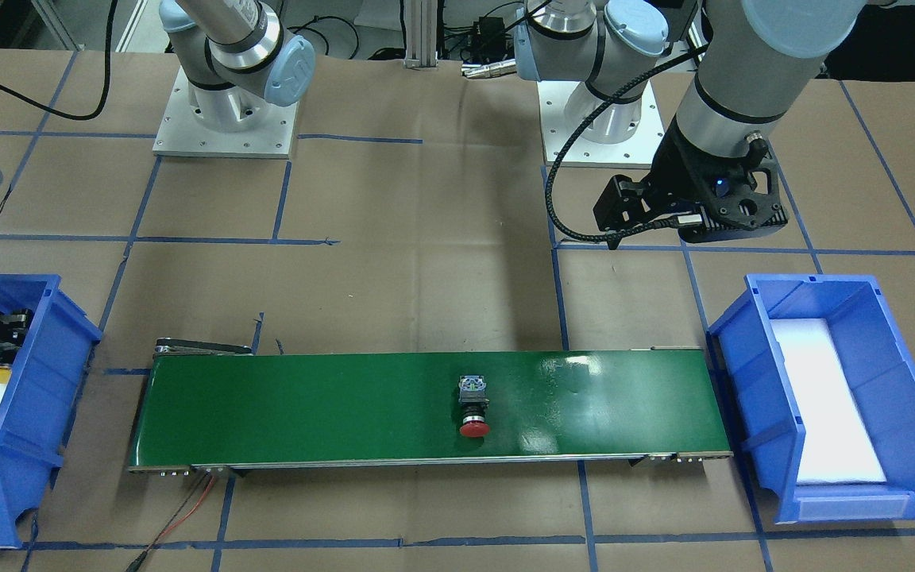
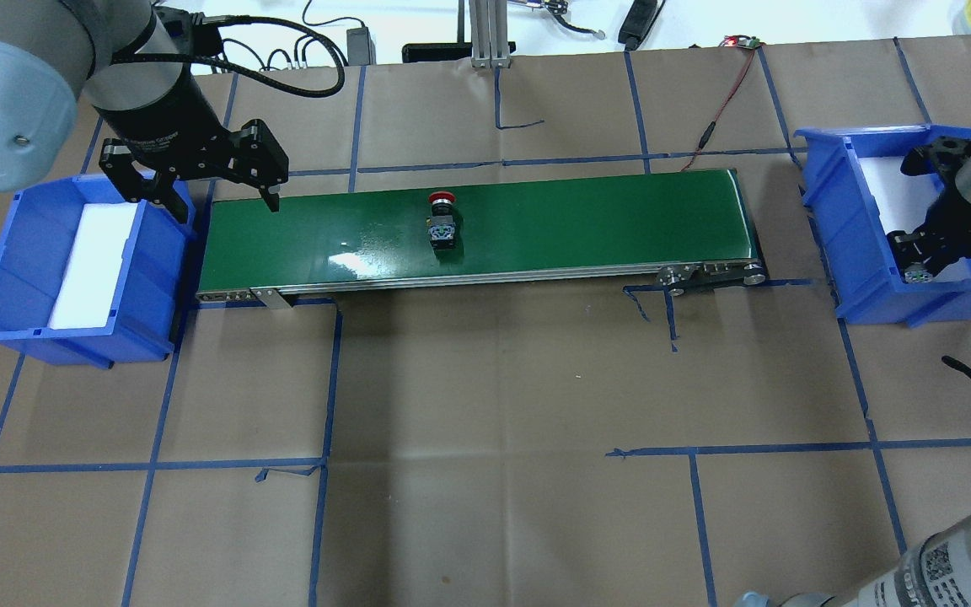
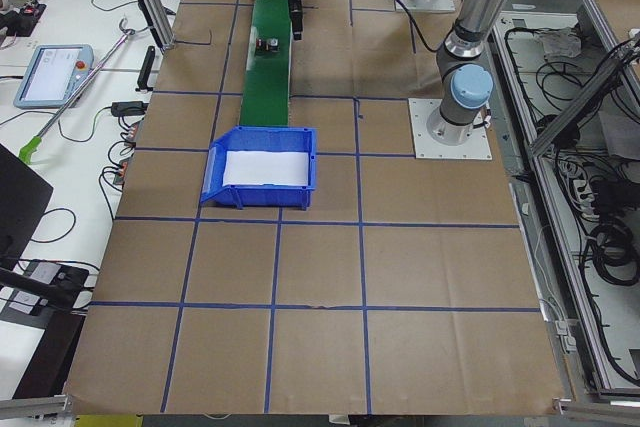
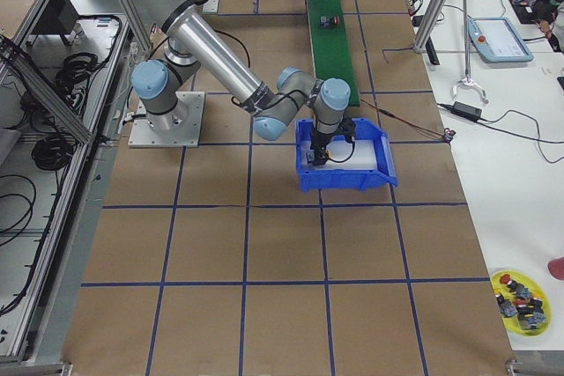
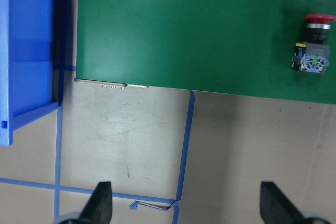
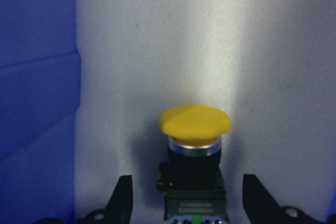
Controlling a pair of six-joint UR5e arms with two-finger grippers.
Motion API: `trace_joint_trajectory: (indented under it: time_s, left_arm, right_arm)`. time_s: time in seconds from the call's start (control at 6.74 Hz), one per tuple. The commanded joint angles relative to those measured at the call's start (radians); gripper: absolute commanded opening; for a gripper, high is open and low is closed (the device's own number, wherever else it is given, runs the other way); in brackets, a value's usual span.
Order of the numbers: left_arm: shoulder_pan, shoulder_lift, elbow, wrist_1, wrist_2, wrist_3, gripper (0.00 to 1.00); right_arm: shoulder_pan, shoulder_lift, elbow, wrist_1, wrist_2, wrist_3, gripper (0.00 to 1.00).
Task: Transport two buttons from left to right
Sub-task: 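Carry the yellow button to the empty blue bin and release it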
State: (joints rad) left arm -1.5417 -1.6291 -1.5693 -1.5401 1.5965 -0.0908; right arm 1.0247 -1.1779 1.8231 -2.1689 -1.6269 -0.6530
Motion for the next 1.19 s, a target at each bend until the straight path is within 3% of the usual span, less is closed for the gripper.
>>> trace_joint_trajectory:
  time_s: [0.0, 0.3, 0.44, 0.59, 1.04]
  left_arm:
    - [0.0, 0.0, 0.0, 0.0, 0.0, -0.001, 1.0]
    - [0.0, 0.0, 0.0, 0.0, 0.0, 0.0, 1.0]
    - [0.0, 0.0, 0.0, 0.0, 0.0, -0.001, 1.0]
    - [0.0, 0.0, 0.0, 0.0, -0.001, -0.001, 1.0]
    - [0.0, -0.002, 0.002, 0.0, -0.001, -0.001, 1.0]
  right_arm:
    - [0.0, -0.005, -0.007, 0.003, 0.012, 0.004, 1.0]
    - [0.0, -0.044, -0.109, 0.059, 0.007, 0.003, 1.0]
    - [0.002, -0.06, -0.161, 0.189, 0.009, 0.006, 1.0]
    - [0.003, -0.061, -0.206, 0.237, 0.01, 0.007, 1.0]
    - [0.166, -0.06, -0.453, 0.415, 0.05, 0.376, 1.0]
